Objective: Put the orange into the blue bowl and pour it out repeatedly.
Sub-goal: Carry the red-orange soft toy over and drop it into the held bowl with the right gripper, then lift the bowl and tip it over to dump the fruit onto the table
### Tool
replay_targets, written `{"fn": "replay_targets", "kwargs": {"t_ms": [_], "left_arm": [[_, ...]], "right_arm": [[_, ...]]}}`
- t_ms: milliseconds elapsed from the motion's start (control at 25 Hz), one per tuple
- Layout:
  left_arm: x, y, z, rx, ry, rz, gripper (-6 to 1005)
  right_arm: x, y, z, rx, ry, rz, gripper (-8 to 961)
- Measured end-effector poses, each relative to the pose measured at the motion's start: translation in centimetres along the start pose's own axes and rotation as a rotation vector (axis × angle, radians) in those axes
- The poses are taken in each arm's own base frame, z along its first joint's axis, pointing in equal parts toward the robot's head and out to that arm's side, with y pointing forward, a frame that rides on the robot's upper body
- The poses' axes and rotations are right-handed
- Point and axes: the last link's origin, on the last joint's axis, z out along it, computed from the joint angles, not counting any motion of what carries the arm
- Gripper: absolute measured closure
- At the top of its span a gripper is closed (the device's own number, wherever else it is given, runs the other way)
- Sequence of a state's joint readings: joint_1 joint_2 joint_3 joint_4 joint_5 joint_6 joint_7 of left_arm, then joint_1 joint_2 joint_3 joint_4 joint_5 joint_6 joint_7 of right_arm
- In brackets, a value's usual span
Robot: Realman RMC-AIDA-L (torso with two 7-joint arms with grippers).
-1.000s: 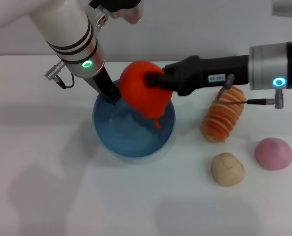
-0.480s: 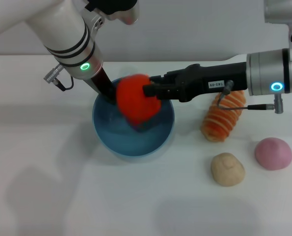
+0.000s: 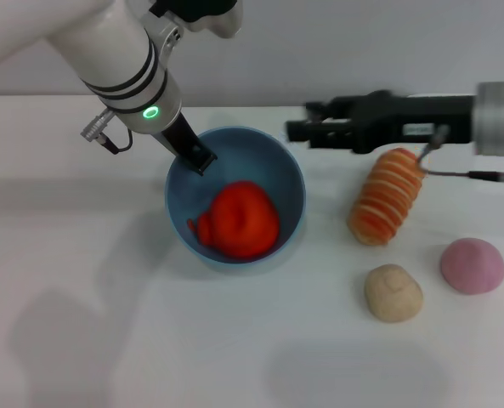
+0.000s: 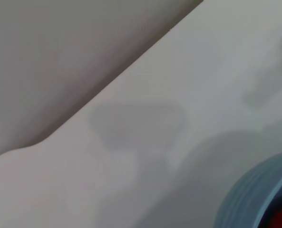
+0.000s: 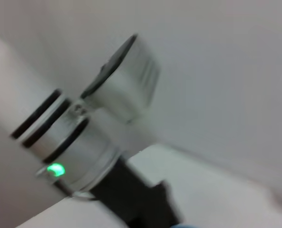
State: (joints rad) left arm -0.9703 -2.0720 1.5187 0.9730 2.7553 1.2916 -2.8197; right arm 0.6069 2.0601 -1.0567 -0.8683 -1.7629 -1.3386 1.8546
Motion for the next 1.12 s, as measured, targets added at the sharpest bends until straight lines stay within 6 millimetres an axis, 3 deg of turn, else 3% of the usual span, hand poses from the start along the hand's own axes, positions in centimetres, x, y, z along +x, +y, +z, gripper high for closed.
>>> {"fn": "replay_targets", "kwargs": {"t_ms": [240, 320, 360, 400, 600, 800, 1120], "left_arm": [[1.4, 0.1, 0.1, 0.052, 0.084, 0.085, 1000], [2.0, 0.3, 0.0, 0.072, 0.116, 0.118, 1000], [2.9, 0.9, -0.2, 0.113, 0.157, 0.190, 1000], [2.9, 0.9, -0.2, 0.113, 0.157, 0.190, 1000], [4.9, 2.0, -0.5, 0.213, 0.273, 0.338, 1000], [5.8, 3.1, -0.4, 0.279, 0.373, 0.494, 999], [5.8, 5.1, -1.0, 0.403, 0.692, 0.765, 999]], "right_arm": [[0.2, -3.9, -7.9, 0.329, -0.242, -0.103, 377], [0.9, -4.6, -10.0, 0.404, -0.275, -0.087, 350], [2.6, -5.1, -11.8, 0.477, -0.298, -0.081, 350], [2.6, -5.1, -11.8, 0.477, -0.298, -0.081, 350], [6.9, -5.2, -13.9, 0.585, -0.443, -0.077, 350], [10.0, -5.4, -14.9, 0.652, -0.493, 0.014, 349], [12.1, -5.2, -14.8, 0.667, -0.482, 0.077, 349]]}}
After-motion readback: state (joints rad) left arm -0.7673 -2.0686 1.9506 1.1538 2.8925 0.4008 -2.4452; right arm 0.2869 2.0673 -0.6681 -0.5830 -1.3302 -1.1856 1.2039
